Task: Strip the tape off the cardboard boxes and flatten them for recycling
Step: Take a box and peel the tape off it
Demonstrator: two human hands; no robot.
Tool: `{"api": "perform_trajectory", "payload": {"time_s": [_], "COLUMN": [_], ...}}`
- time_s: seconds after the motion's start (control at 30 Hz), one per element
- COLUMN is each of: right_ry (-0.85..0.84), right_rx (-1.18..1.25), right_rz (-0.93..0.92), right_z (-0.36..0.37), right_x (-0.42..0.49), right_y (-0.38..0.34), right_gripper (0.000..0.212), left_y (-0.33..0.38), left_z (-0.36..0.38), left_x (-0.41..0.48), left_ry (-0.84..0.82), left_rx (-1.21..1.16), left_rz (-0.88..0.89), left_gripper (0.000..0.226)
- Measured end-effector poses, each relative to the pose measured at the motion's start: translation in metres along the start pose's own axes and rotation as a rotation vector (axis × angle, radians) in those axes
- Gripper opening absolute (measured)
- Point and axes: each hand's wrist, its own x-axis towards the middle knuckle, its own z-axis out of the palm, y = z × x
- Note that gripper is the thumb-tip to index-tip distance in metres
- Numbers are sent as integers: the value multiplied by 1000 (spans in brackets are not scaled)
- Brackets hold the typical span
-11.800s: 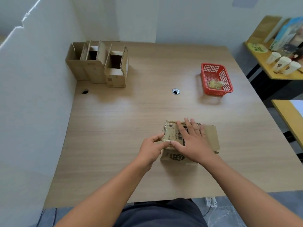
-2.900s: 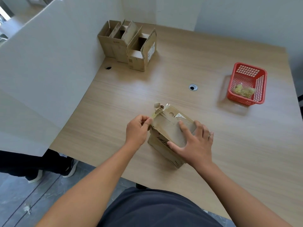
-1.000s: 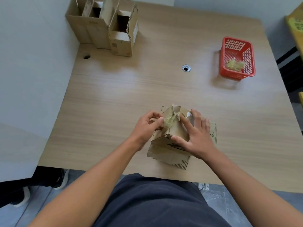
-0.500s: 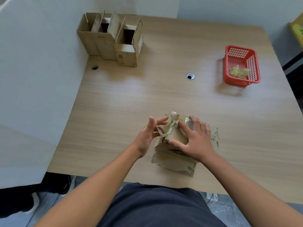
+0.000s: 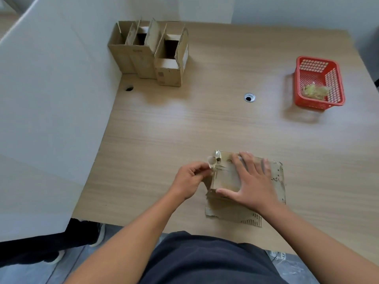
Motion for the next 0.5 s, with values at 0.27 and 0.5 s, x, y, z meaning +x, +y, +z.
{"api": "perform_trajectory", "payload": {"time_s": [0.27, 0.5], "right_ry": [-49, -60], "right_rx": [0, -42], "right_rz": [25, 31], "right_z": [-6, -3], "right_x": [3, 2], "right_y": [-3, -7], "right_gripper": [126, 127], "left_y": [24, 25], "left_z": [-25, -29], "left_x": [26, 20], "left_ry": [-288, -235], "left_rx": [-15, -398], "left_rz": [-148, -447], "left_gripper": [25, 46]}}
